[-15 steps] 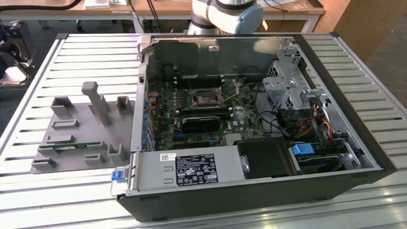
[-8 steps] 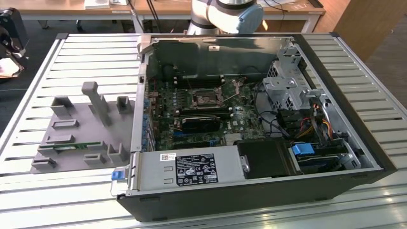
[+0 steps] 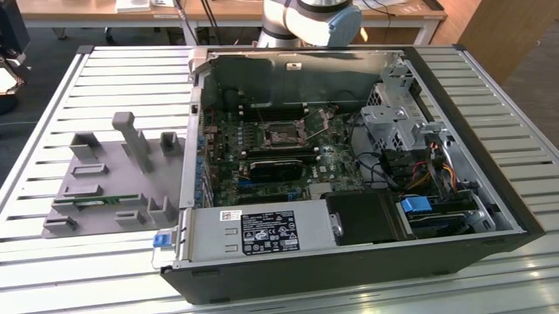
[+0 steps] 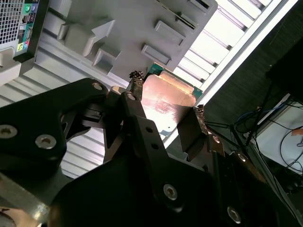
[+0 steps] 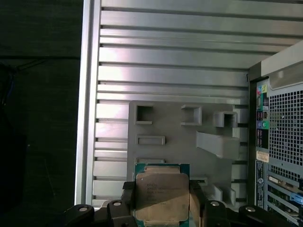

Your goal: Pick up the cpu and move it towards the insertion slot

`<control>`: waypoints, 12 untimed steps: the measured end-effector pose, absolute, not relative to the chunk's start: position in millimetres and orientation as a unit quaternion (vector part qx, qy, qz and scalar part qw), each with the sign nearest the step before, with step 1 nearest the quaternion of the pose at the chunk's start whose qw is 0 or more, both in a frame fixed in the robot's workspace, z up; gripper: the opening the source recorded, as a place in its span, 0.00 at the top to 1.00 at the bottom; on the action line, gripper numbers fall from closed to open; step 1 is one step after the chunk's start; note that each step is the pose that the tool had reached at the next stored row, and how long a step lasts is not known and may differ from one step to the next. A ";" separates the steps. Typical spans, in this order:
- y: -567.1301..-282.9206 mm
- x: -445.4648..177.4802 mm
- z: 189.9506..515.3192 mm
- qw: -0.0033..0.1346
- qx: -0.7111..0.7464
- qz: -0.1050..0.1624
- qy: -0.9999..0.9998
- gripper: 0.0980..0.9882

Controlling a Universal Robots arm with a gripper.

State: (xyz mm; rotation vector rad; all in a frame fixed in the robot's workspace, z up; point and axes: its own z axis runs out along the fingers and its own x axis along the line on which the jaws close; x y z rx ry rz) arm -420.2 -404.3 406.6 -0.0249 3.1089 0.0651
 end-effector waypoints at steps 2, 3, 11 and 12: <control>-404.3 -420.2 407.3 0.016 -0.008 0.021 1.000 0.50; -404.3 -420.2 407.4 0.016 -0.008 0.021 1.000 0.50; -404.3 -416.1 407.7 0.016 -0.008 0.021 1.000 0.50; -404.3 -415.3 407.7 0.016 -0.008 0.021 1.000 0.50</control>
